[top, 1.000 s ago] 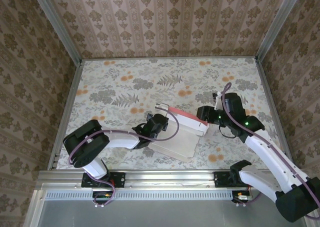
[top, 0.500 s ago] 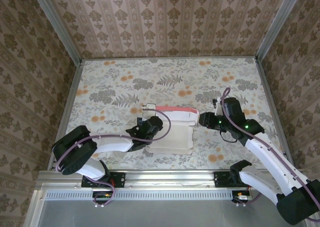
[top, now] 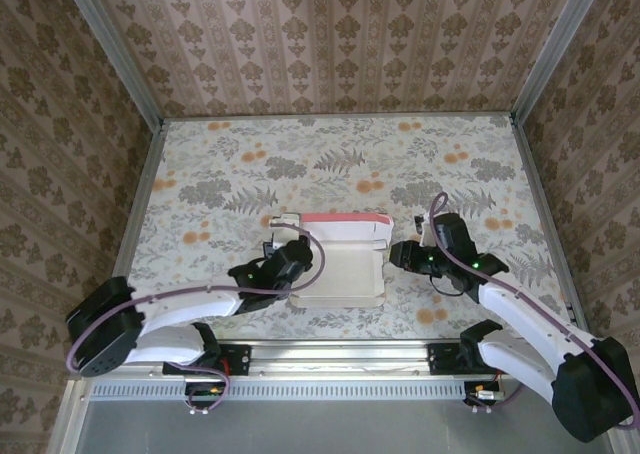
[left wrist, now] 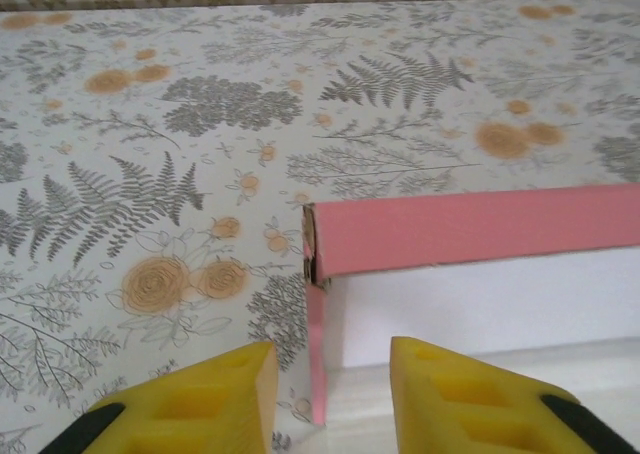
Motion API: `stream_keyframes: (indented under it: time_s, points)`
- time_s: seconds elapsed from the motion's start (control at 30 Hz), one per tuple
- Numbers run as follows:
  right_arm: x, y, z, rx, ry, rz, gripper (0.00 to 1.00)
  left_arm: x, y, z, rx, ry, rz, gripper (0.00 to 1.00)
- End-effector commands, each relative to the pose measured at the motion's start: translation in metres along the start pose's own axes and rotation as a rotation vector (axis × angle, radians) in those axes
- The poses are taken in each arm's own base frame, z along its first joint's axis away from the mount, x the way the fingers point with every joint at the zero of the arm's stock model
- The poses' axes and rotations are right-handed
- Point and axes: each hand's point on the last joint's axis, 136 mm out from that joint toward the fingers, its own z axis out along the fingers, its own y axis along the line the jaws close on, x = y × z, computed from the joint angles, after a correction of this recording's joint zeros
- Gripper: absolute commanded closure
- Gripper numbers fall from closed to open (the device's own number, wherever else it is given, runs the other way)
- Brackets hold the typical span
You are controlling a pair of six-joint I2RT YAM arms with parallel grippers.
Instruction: Fold the paper box
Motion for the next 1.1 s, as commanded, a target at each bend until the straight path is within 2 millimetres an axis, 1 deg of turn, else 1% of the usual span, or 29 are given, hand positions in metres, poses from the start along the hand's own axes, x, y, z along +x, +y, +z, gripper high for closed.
stream_keyframes:
  time_s: [0.0, 0.1, 0.2, 0.4, 0.5, 0.6, 0.7, 1.07]
  points:
    - [-0.010, 0.011, 0.007, -0.072, -0.048, 0.035, 0.70, 0.016, -0.003, -0.018, 0.092, 0.103, -0.025, 0.63]
    - [-0.012, 0.012, 0.016, -0.092, -0.058, 0.079, 0.69, 0.026, -0.017, -0.028, 0.215, 0.155, -0.069, 0.59]
    - [-0.013, 0.012, 0.026, -0.098, -0.058, 0.108, 0.70, 0.041, -0.033, -0.031, 0.313, 0.215, -0.094, 0.57]
    - [-0.021, 0.011, 0.039, -0.089, -0.085, 0.130, 0.70, 0.067, -0.056, -0.024, 0.399, 0.296, -0.103, 0.54]
    - [-0.025, 0.002, 0.041, -0.041, -0.108, 0.135, 0.71, 0.077, -0.065, -0.021, 0.424, 0.328, -0.113, 0.54]
    - [-0.029, -0.004, 0.043, -0.004, -0.126, 0.129, 0.70, 0.089, -0.067, -0.018, 0.414, 0.365, -0.125, 0.54]
    - [-0.031, -0.006, 0.048, 0.013, -0.119, 0.122, 0.71, 0.102, -0.065, -0.017, 0.388, 0.399, -0.142, 0.56]
    - [-0.040, -0.015, 0.066, 0.039, -0.121, 0.126, 0.71, 0.132, -0.057, -0.016, 0.319, 0.492, -0.174, 0.58]
